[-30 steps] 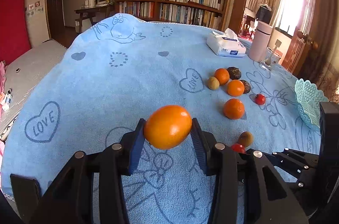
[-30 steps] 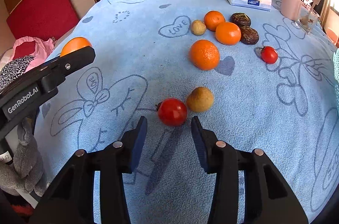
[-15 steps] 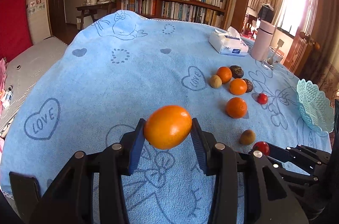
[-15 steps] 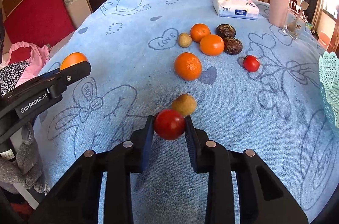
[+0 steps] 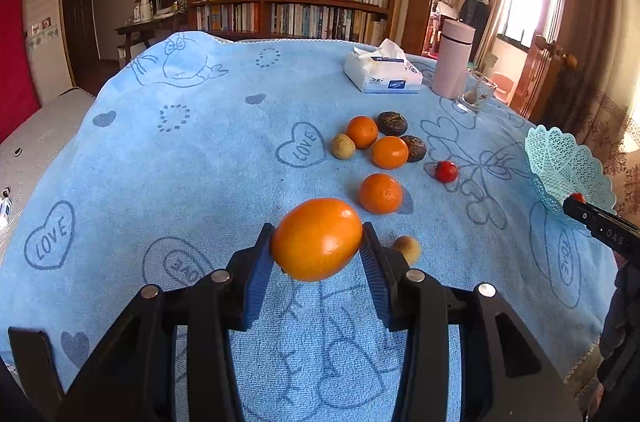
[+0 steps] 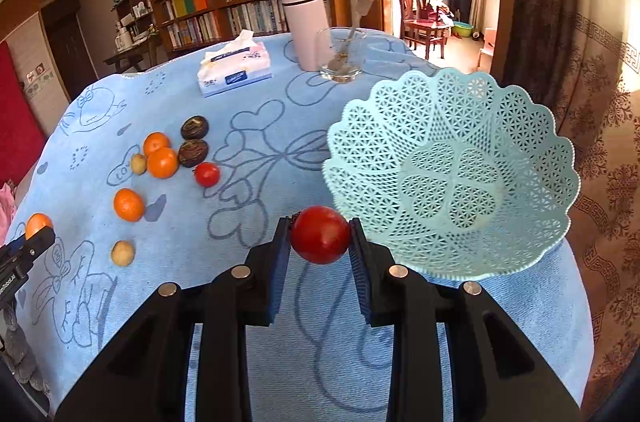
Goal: Organize fruits
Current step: 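Carry both fruits to the green basket and open both tools to drop them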
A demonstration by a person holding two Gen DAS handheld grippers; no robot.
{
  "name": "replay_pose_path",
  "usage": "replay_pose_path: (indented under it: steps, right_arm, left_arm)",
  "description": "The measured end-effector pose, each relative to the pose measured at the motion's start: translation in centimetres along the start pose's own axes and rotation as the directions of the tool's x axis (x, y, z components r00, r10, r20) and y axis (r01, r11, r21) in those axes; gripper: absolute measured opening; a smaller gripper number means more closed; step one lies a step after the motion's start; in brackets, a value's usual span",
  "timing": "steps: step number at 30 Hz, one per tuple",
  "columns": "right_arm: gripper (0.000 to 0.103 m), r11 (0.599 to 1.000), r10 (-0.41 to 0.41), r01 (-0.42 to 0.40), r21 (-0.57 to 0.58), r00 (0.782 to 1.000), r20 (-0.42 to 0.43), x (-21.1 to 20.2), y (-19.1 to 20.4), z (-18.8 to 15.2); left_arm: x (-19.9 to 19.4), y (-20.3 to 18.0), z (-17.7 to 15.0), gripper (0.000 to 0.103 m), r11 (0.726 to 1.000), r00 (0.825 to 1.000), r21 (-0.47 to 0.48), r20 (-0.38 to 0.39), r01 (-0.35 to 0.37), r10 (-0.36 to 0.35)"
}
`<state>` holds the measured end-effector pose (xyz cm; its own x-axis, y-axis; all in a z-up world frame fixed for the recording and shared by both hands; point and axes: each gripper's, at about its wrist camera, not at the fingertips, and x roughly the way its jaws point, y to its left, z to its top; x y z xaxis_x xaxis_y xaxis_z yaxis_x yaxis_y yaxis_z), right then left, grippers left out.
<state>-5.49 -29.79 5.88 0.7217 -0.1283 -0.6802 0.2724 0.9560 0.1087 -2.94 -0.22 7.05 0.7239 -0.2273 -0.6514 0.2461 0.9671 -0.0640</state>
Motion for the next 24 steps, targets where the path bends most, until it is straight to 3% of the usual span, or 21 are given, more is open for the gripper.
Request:
replay_pose_path:
  steps: [10,12,17,24]
  right_arm:
    - [0.032,0.979,-0.144,0.134,0.153,0.988,0.054,0.7,-8.1,1.4]
    - [0.044,0.977,-0.152,0.14,0.159,0.986,0.065,0.6,-8.6,1.6]
    - [0.045,0.974,-0.179,0.162,0.157,0.978,0.102,0.1,-9.5,2.1]
    - [0.047,0.956,-0.186,0.156,0.25,0.977,0.101,-0.9,-12.7,2.3]
  left_arm:
    - [0.6,-6.4,1.5,0.043,0.993,0.998,0.104,-0.014,0.06,-0.059]
    - [0.9,-8.1,1.8,0.043,0.989,0.997,0.124,-0.019,0.081,-0.079]
    - [2.0,-12.8,2.4,0.043,0.974,0.988,0.171,-0.046,0.15,-0.145]
    - [3.9,-19.2,3.3,0.043,0.942,0.969,0.23,-0.079,0.245,-0.233]
